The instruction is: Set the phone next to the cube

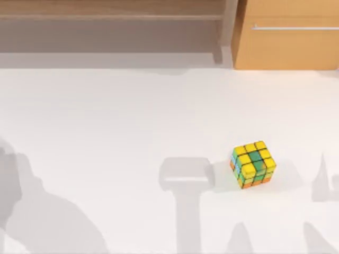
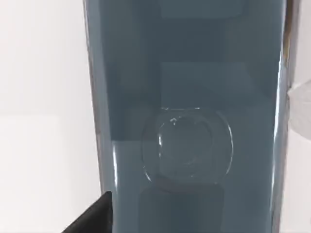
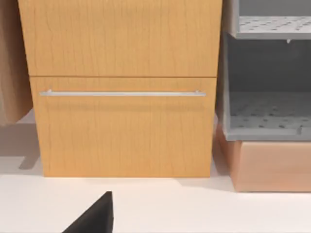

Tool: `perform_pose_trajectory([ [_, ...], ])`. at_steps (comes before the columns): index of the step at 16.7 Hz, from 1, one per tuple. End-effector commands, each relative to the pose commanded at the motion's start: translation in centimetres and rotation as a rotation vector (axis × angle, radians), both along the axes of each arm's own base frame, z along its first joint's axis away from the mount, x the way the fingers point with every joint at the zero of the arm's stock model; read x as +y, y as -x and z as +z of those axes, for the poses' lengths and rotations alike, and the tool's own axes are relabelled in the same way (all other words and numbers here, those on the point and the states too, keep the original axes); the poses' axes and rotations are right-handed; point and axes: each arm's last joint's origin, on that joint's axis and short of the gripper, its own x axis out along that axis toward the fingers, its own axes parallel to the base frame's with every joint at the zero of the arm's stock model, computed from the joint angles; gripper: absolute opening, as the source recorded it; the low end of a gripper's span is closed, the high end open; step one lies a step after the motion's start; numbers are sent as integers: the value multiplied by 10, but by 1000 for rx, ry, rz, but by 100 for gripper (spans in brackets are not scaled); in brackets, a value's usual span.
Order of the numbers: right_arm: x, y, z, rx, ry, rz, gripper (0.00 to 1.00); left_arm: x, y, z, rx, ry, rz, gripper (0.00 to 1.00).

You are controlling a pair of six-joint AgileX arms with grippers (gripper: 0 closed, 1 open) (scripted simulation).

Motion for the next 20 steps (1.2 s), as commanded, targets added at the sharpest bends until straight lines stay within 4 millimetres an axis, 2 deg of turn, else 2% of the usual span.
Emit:
perform_pose_trajectory([
  [4, 0, 0, 0, 0, 0, 0, 100, 22, -12, -15, 70, 33, 30, 100],
  [10, 0, 0, 0, 0, 0, 0, 100, 21, -12, -17, 73, 35, 30, 100],
  [15, 0, 0, 0, 0, 0, 0, 100, 23, -14, -51, 69, 33, 32, 100],
  [19, 0, 0, 0, 0, 0, 0, 100, 23, -13, -56, 73, 35, 32, 100],
  [20, 0, 0, 0, 0, 0, 0, 100, 23, -13, -56, 73, 35, 32, 92],
])
